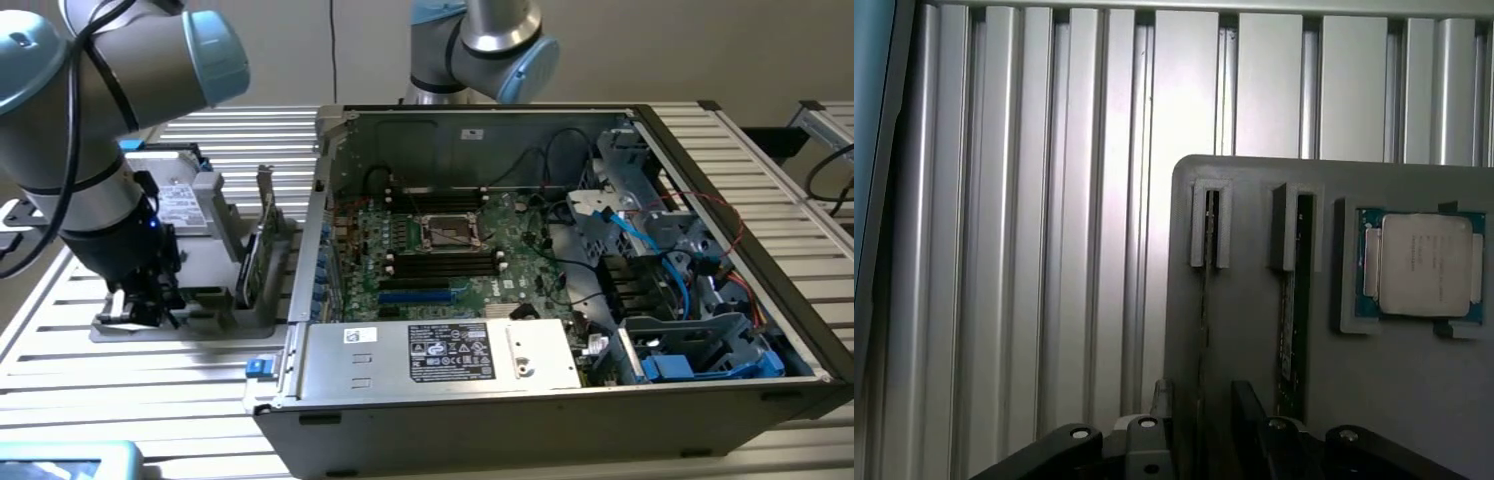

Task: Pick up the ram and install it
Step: 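Pick up the ram and move it above insertion slot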

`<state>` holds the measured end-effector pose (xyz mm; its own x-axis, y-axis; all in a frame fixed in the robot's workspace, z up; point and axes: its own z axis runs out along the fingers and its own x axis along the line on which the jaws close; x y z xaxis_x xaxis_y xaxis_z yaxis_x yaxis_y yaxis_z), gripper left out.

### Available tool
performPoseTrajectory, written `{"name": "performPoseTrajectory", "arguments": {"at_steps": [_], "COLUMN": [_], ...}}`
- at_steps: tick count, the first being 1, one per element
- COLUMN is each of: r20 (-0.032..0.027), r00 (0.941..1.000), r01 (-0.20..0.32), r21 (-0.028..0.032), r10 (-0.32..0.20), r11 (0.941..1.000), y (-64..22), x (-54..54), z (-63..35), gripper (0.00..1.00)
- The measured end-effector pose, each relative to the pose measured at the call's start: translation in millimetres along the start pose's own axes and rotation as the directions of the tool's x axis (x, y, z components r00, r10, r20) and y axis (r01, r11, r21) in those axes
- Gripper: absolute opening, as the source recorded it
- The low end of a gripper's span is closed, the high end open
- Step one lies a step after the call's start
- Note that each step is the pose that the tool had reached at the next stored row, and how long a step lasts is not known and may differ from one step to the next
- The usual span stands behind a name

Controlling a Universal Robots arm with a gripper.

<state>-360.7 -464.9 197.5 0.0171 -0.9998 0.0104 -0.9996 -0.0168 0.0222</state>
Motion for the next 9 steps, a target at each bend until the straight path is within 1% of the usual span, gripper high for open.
{"name": "performPoseTrajectory", "arguments": {"at_steps": [1,2,5,6,9], "r20": [-0.0001,0.0,0.0005,0.0007,0.0006], "r00": [1.0,1.0,1.0,1.0,1.0], "r01": [0.0,0.0,0.0,0.0,0.0], "r21": [-0.0002,-0.0001,-0.0003,-0.0003,-0.0002], "r10": [0.0,0.0,0.0,0.0,0.0], "r11": [1.0,1.0,1.0,1.0,1.0], "y": [0.0,0.0,0.0,0.0,0.4], "x": [0.0,0.0,0.2,0.5,1.7], "z": [0.6,1.3,1.5,-0.5,-14.1], "gripper": [0.34,0.34,0.15,0.14,0.14]}}
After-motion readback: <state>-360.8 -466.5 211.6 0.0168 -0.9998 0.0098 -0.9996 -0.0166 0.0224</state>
